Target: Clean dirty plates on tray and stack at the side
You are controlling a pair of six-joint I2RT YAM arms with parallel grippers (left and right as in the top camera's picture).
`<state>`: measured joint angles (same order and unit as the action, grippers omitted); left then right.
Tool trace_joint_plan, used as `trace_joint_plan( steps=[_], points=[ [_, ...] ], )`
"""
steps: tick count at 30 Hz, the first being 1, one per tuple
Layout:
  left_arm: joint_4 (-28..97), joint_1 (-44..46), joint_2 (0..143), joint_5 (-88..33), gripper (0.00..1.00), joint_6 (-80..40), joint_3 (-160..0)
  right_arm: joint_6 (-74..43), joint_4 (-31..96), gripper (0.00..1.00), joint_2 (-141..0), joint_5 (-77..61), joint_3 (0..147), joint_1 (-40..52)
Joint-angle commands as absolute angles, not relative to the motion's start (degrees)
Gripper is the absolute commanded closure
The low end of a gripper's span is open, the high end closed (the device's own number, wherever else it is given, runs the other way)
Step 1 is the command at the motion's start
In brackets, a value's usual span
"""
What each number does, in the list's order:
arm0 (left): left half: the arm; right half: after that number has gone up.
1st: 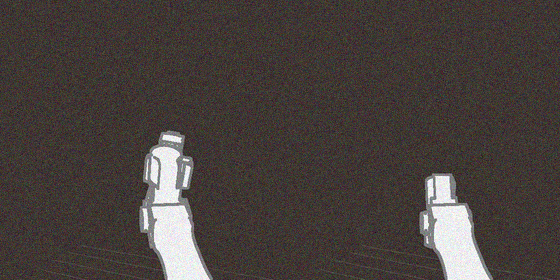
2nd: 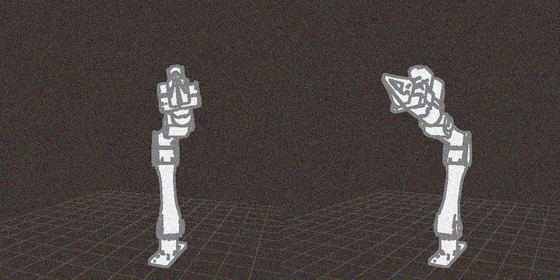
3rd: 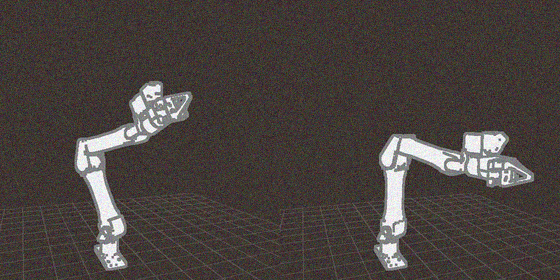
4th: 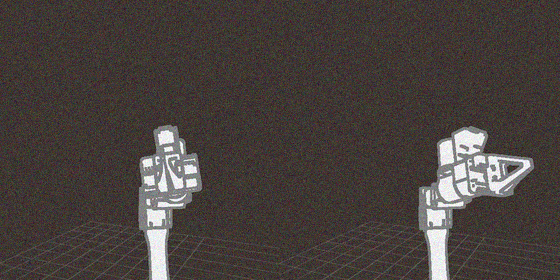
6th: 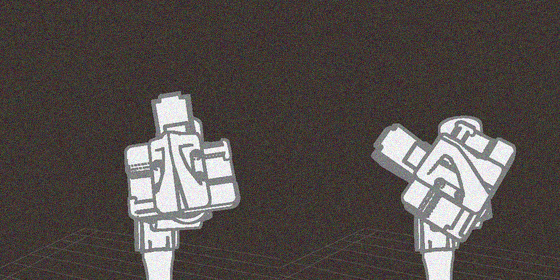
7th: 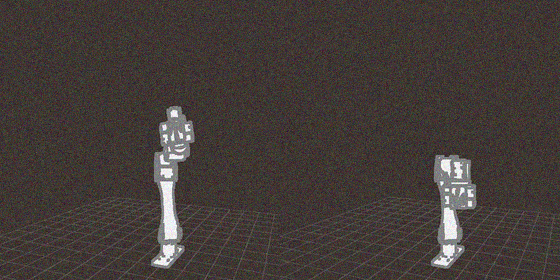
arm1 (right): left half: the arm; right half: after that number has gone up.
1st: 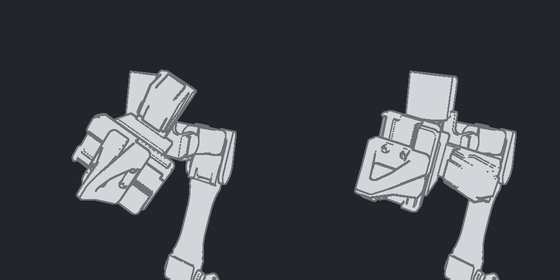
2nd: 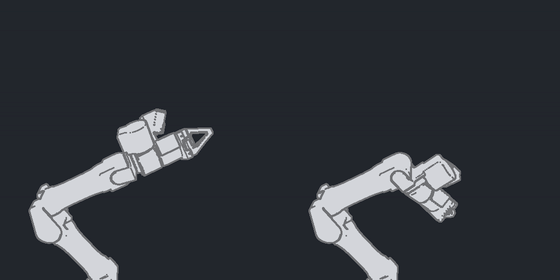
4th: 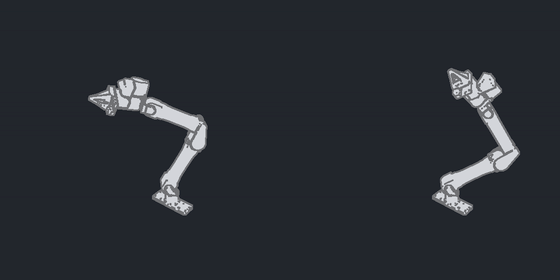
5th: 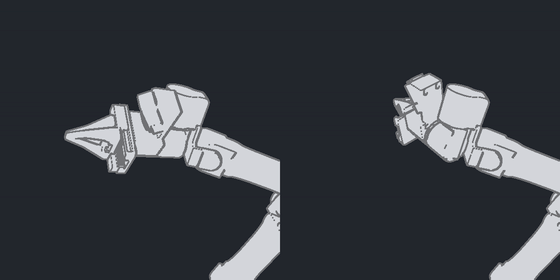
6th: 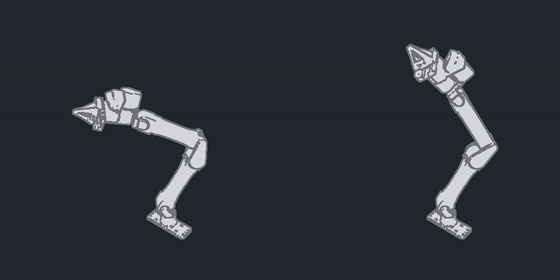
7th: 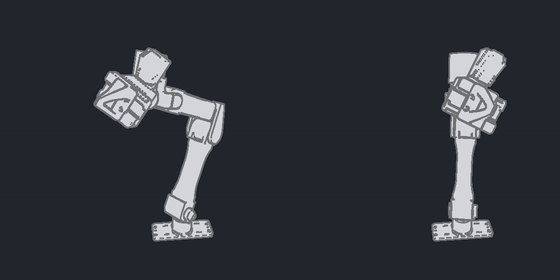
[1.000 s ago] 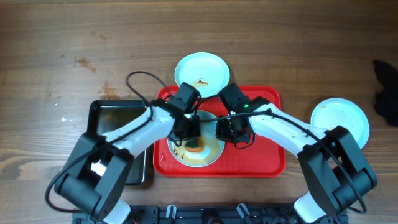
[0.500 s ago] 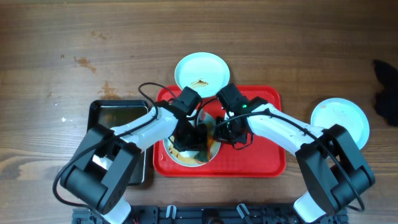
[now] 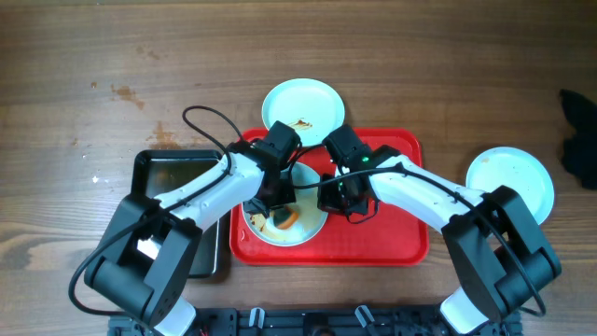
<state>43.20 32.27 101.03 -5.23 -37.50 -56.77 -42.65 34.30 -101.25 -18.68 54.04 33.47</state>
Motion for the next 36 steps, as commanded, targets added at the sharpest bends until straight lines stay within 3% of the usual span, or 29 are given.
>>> trace_joint_plan(
  steps=[1,11,18,36],
  points=[
    [48.60,31.22,105.65,15.40,0.96,-40.01,-55.31,-43.86,34.74,0.96,-103.68,-15.92,53.87,33.32],
    [52.03,33.04,105.06,13.67,0.96,-40.71,-57.06,-43.55,34.72,0.96,-103.68,-15.92,53.87,32.86],
    [57.98,36.14,99.26,11.40,0.96,-39.09,-67.75,-43.53,34.76,0.96,-103.66,-15.94,53.87,32.86],
    [71.37,21.06,85.08,11.81,0.96,-39.40,-69.71,-39.48,38.39,0.95,-94.87,-9.74,54.15,28.10]
  ],
)
